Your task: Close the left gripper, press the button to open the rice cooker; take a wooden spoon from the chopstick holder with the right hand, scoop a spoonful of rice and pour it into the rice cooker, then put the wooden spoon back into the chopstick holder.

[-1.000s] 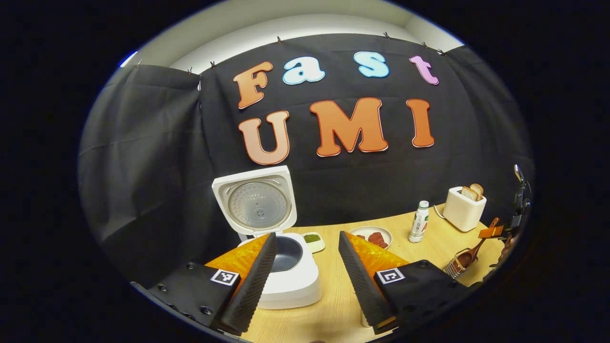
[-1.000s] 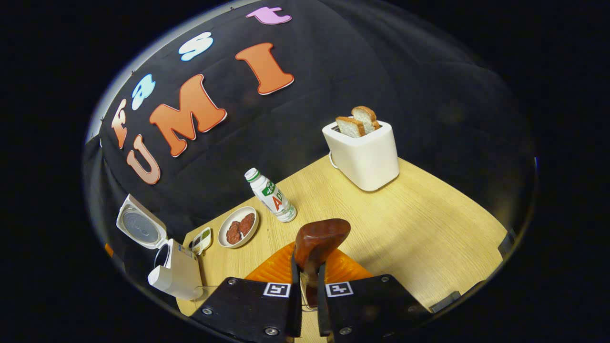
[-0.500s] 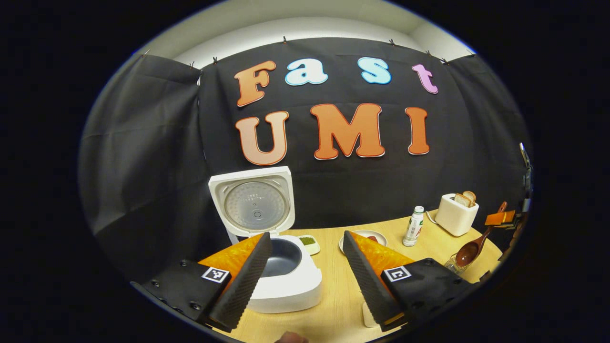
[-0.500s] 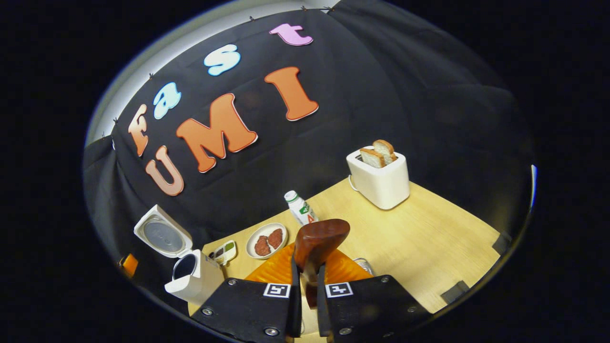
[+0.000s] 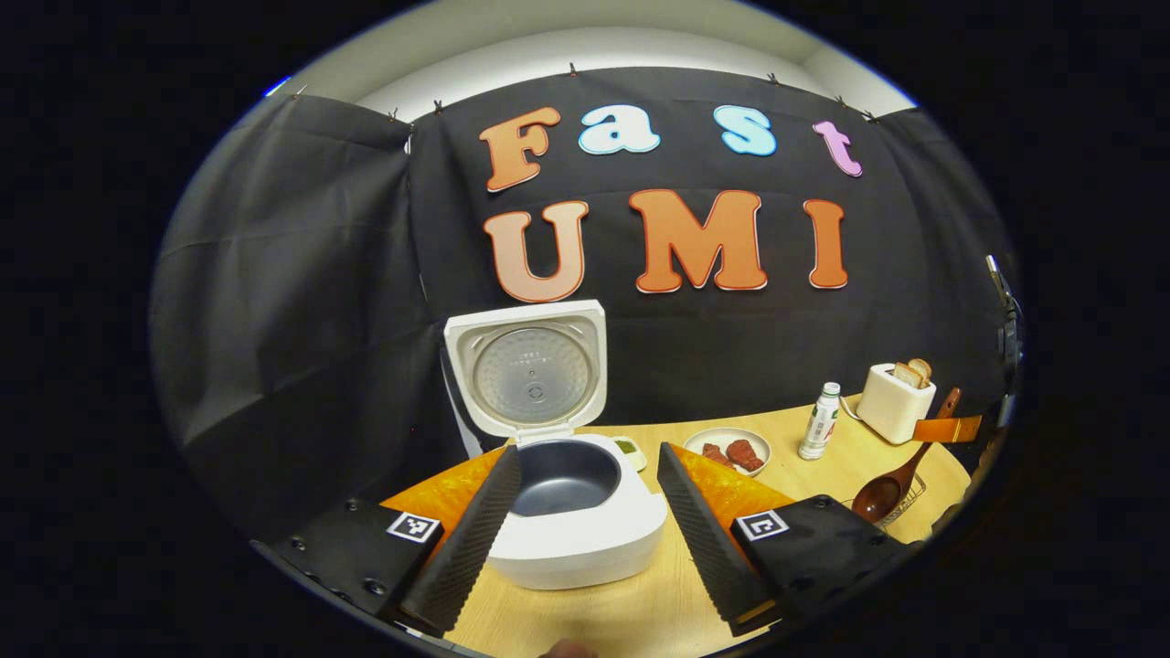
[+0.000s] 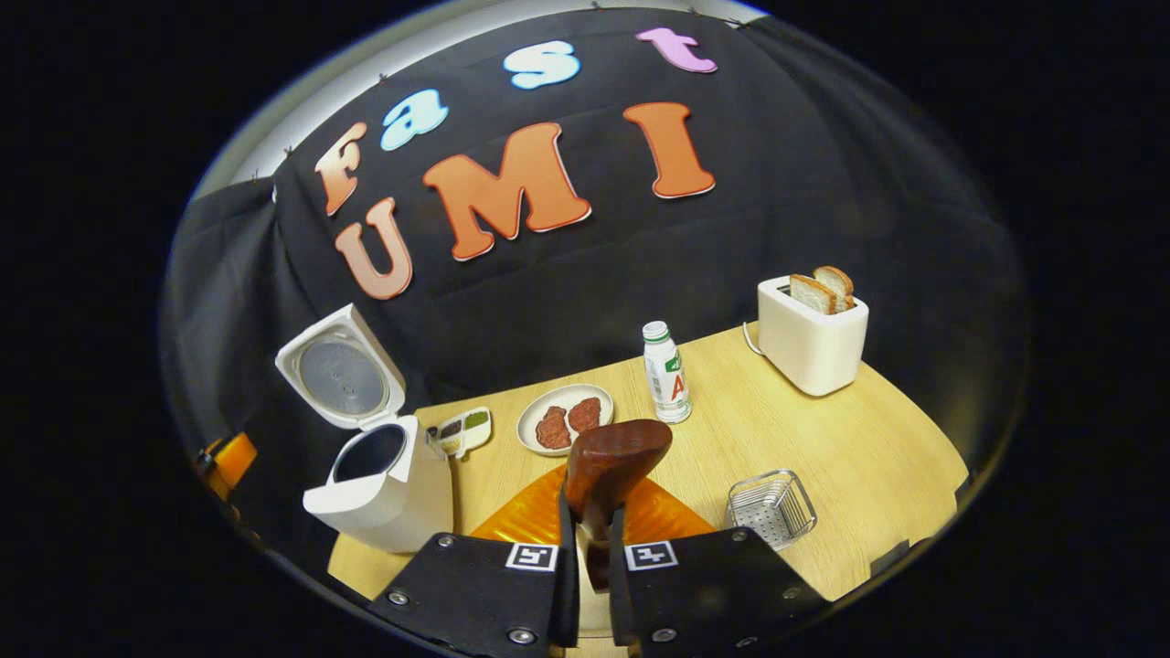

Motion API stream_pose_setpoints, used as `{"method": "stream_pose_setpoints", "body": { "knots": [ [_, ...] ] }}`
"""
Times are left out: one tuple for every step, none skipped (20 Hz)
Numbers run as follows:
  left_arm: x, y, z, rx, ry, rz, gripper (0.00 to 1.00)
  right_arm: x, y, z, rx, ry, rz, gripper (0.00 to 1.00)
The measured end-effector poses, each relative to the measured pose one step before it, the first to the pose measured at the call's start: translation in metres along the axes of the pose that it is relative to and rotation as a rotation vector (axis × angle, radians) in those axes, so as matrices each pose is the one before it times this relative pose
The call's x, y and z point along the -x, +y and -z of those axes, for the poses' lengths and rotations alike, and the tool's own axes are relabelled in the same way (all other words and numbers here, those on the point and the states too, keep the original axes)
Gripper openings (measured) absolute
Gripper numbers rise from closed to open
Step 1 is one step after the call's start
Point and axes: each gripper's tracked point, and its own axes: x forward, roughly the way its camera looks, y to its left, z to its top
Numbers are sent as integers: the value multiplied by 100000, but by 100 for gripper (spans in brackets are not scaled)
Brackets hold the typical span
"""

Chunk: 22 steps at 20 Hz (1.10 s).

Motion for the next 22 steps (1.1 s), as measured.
{"method": "stream_pose_setpoints", "body": {
  "knots": [
    [139,472,230,277,400,-847,100,-373,184,464,4674,15,1353,13],
    [153,349,170,86,415,-830,100,-412,169,306,5460,-545,1502,13],
    [4,423,226,86,262,-883,100,-136,301,402,4199,-184,308,13],
    [101,278,121,67,457,-542,100,-417,483,209,3298,-421,140,13],
    [97,154,163,96,304,-603,100,-109,411,290,3435,-407,326,13],
    [-1,120,94,-83,349,-269,100,-278,301,261,4140,-798,788,13],
    [102,84,81,-281,126,-474,100,14,124,262,3783,-536,766,13],
    [42,128,130,-281,208,-307,100,-206,448,342,3134,-79,276,13],
    [-129,23,55,-226,188,-239,100,-193,210,567,3368,-69,623,13],
    [-48,-2,-63,-74,136,-10,100,-187,449,632,3113,599,-339,13],
    [-18,-130,95,-199,222,80,100,-145,357,971,3354,1034,-8,13],
    [-62,6,-65,-438,95,-196,100,-173,446,1039,2738,1547,-947,13],
    [-112,52,214,-808,303,-58,100,73,594,1008,1955,1120,-1362,13],
    [-9,-17,202,-1025,335,-188,100,131,799,210,2117,-1907,-2609,13],
    [-28,-152,311,-1005,727,63,100,12,447,43,3301,-1350,-696,12],
    [32,-125,139,-519,609,226,100,98,310,-22,2128,60,-843,11],
    [-3,-117,224,-10,695,492,100,-127,292,200,732,47,-192,11],
    [-35,-100,153,243,734,452,100,-32,245,117,-711,-158,-94,11],
    [-79,58,197,154,231,-198,100,-126,394,202,-1063,579,-375,11],
    [-26,141,35,80,330,-350,100,-83,489,451,-976,1230,-972,11],
    [96,80,130,263,283,-227,100,118,489,407,-1003,1033,-882,11],
    [-42,150,-21,202,178,-145,100,156,483,251,-561,531,-679,11]
  ]
}}
